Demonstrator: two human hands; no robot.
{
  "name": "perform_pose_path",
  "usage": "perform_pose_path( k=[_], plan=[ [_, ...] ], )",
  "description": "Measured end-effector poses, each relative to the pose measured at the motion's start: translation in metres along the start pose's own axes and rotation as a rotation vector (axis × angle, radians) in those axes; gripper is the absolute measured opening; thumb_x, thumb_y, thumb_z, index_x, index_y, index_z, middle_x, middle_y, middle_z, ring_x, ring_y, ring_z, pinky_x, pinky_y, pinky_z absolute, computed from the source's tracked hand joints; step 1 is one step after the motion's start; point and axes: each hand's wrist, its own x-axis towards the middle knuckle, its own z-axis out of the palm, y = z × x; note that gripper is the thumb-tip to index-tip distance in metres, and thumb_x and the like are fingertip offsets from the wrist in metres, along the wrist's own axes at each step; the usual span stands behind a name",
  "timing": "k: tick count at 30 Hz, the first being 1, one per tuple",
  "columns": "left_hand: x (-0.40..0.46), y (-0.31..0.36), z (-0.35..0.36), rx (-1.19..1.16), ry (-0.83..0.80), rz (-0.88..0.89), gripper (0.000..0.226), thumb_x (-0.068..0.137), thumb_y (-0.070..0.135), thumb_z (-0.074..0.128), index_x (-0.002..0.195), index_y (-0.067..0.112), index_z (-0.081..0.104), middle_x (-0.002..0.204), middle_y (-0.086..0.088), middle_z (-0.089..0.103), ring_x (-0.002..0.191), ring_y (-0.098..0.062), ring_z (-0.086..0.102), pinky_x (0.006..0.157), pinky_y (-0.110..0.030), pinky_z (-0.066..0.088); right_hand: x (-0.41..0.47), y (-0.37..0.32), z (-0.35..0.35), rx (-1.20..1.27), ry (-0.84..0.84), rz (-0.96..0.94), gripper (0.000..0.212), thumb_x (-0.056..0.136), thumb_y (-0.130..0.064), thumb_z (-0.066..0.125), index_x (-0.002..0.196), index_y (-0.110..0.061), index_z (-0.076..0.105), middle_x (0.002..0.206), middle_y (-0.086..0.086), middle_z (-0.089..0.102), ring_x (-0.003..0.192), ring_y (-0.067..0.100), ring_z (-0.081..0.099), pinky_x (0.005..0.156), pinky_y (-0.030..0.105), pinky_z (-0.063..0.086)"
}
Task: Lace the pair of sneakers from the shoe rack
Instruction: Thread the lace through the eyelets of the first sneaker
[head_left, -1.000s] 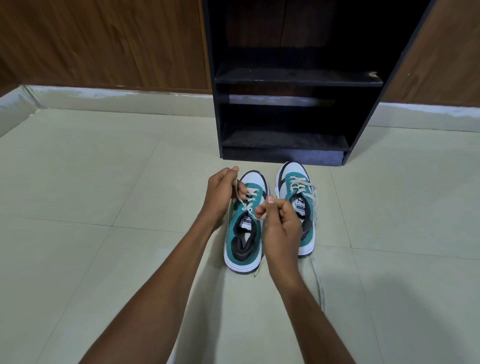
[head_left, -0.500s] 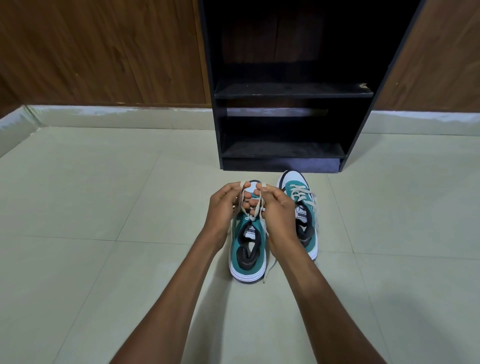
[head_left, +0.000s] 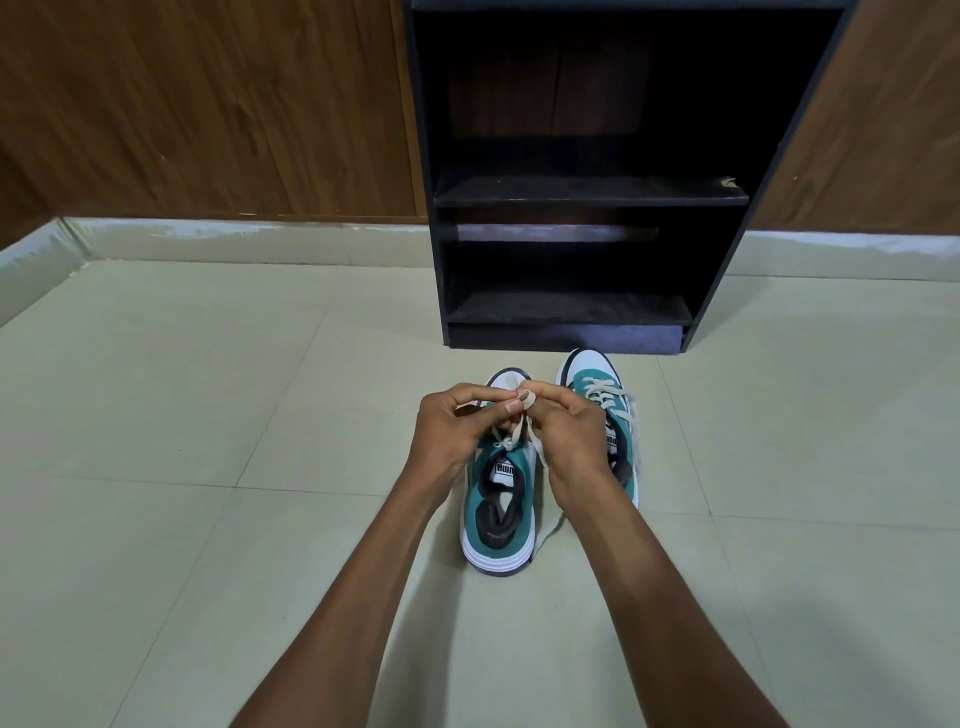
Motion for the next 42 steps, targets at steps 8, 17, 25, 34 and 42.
perform_pose_path(
  k=[8, 17, 25, 34, 42],
  plan=[
    [0.003, 0.002, -0.005, 0.024, -0.001, -0.092, 0.032, 0.078, 0.004, 0.084, 0.108, 0.005, 0.076, 0.099, -0.013, 0.077, 0.081, -0.016, 0.075, 0.069, -0.018, 0.058, -0.006, -0.012, -0.012, 0.016, -0.255, 0.04, 0.027, 0.087, -0.001, 0.054, 0.082, -0.007, 0.08, 0.073, 0.013, 0.076, 0.067, 0.023, 0.07, 0.066, 0.034, 0.059],
    [0.003, -0.005, 0.0, 0.111, 0.094, 0.023, 0.012, 0.076, 0.01, 0.087, 0.085, 0.008, 0.08, 0.08, -0.003, 0.079, 0.071, -0.016, 0.076, 0.069, -0.025, 0.061, 0.008, 0.002, -0.003, -0.178, -0.099, -0.037, 0.017, 0.096, -0.018, 0.065, 0.096, -0.007, 0.079, 0.081, 0.019, 0.077, 0.064, 0.027, 0.072, 0.065, 0.037, 0.064],
    [0.009, -0.012, -0.016, 0.592, -0.2, 0.458, 0.008, 0.083, -0.002, 0.067, 0.084, 0.006, 0.069, 0.098, -0.002, 0.077, 0.085, -0.022, 0.069, 0.077, -0.039, 0.056, 0.012, 0.003, -0.002, -0.18, 0.001, 0.047, 0.012, 0.092, -0.003, 0.066, 0.098, 0.0, 0.076, 0.078, 0.019, 0.075, 0.042, 0.021, 0.063, 0.043, 0.025, 0.054],
    [0.008, -0.004, -0.017, 0.727, -0.188, 0.332, 0.017, 0.097, 0.016, 0.061, 0.088, 0.022, 0.048, 0.084, 0.004, 0.064, 0.082, -0.022, 0.059, 0.08, -0.037, 0.045, 0.004, -0.008, 0.001, -0.218, -0.09, -0.097, 0.03, 0.085, -0.005, 0.058, 0.112, -0.016, 0.057, 0.092, 0.008, 0.065, 0.061, 0.019, 0.064, 0.058, 0.032, 0.056],
    [0.02, 0.02, -0.012, 0.266, -0.108, -0.356, 0.02, 0.09, 0.014, 0.073, 0.081, 0.015, 0.055, 0.072, -0.007, 0.065, 0.059, -0.016, 0.057, 0.055, -0.023, 0.044, -0.006, 0.01, -0.023, -0.889, -0.239, -0.669, 0.052, 0.064, -0.044, 0.086, 0.101, -0.025, 0.054, 0.112, -0.002, 0.049, 0.108, 0.017, 0.048, 0.091, 0.028, 0.043]
  ],
)
